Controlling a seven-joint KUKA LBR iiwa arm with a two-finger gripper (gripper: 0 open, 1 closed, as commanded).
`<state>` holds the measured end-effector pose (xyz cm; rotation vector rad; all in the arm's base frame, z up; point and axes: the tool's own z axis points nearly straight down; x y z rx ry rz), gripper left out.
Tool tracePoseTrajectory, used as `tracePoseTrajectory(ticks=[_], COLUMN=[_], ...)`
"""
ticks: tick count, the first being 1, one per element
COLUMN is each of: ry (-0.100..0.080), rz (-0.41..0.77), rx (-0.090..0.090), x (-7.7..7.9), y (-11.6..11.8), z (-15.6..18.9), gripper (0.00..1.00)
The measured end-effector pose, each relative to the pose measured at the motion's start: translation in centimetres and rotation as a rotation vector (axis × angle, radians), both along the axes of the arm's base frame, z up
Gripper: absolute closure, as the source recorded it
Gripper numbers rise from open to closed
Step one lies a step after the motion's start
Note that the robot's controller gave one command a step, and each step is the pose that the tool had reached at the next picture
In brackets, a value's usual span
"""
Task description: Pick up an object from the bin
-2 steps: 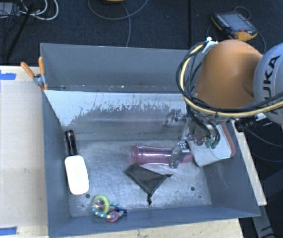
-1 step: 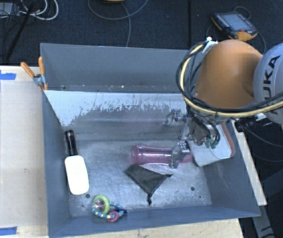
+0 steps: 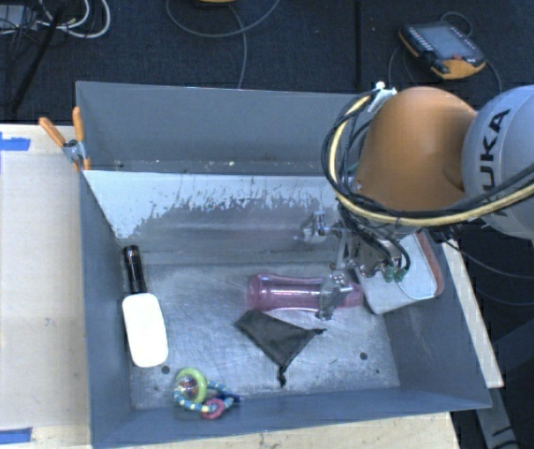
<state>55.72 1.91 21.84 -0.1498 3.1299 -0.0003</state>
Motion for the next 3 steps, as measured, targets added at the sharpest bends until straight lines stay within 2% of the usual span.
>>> tracePoseTrajectory(ticks=[1,2,3], ry=[0.008,0.006,0.007], rz=[0.349,0.493,0.493], rx=[-0.001,-0.001,-0.001], x=[-0.1,1.8,1.8], y=[0.1,1.0,1.0], z=[-4.7,-4.8,-4.8], gripper=[0.00,1.00,1.00])
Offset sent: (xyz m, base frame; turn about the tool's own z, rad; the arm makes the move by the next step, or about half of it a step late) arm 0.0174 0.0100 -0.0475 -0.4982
